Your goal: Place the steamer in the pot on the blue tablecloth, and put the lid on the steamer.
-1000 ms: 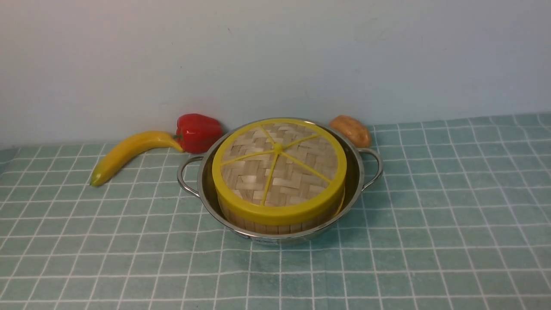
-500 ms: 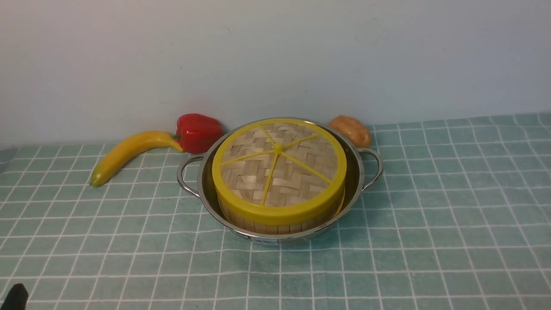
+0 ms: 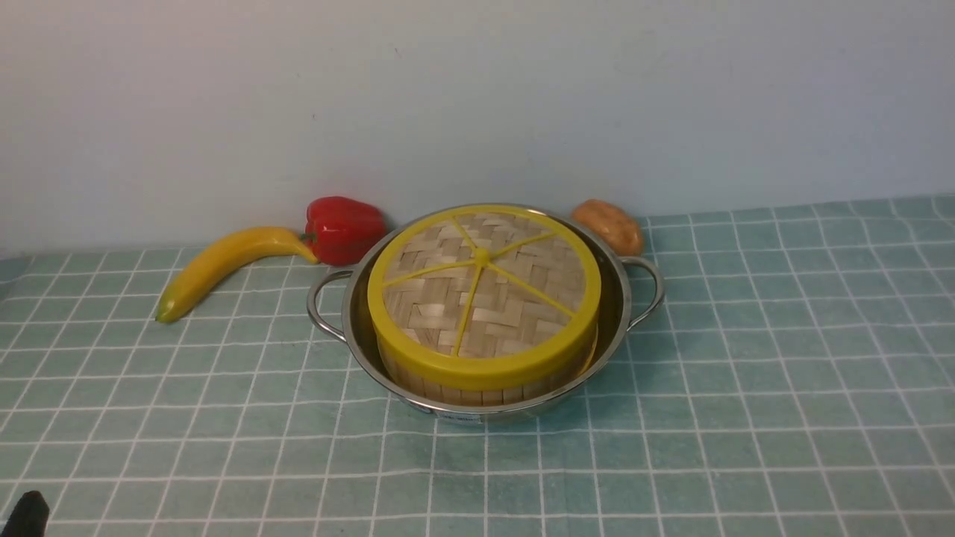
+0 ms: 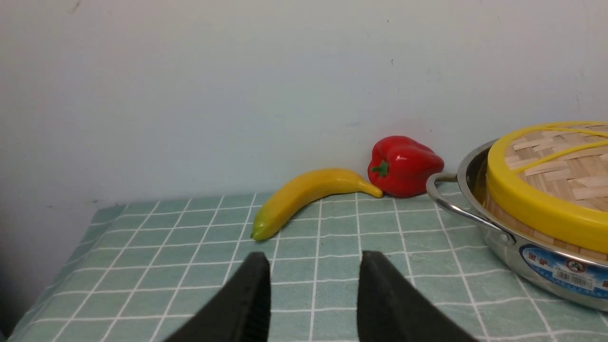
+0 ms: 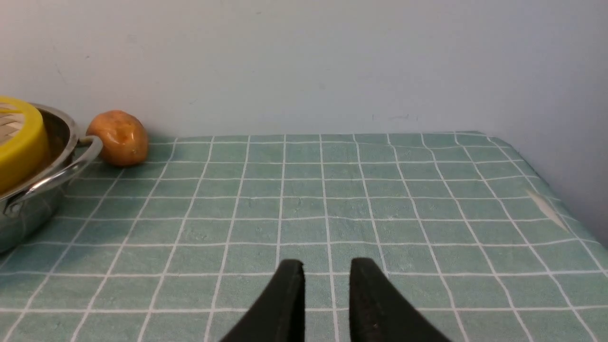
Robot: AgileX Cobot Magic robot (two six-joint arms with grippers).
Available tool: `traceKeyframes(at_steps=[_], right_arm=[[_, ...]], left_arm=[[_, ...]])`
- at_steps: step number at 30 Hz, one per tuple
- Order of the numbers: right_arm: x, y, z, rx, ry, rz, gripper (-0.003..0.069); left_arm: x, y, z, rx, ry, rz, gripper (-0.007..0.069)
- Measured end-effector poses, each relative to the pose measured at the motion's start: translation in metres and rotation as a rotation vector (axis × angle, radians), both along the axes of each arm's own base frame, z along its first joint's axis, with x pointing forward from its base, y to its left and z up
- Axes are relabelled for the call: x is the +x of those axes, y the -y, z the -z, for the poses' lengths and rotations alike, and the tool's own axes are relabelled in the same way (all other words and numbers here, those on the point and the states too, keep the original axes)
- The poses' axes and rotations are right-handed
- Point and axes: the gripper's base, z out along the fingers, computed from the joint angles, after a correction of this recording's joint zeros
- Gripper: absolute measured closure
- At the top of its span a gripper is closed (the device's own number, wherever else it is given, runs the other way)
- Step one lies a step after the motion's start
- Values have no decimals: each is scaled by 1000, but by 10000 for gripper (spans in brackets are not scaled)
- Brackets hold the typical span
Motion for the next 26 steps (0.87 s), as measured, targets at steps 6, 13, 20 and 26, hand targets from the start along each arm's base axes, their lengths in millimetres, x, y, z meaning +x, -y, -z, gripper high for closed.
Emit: traceKeyframes(at_steps=[6,13,20,26], right_arm=[[0,0,0,0,0,0,475],[0,0,0,0,0,0,463],[0,0,0,0,0,0,449],[0,0,0,0,0,0,435]], left_arm=[[0,0,0,0,0,0,371],[0,0,0,0,0,0,371],[0,0,0,1,0,0,371],[0,0,0,1,0,0,371]])
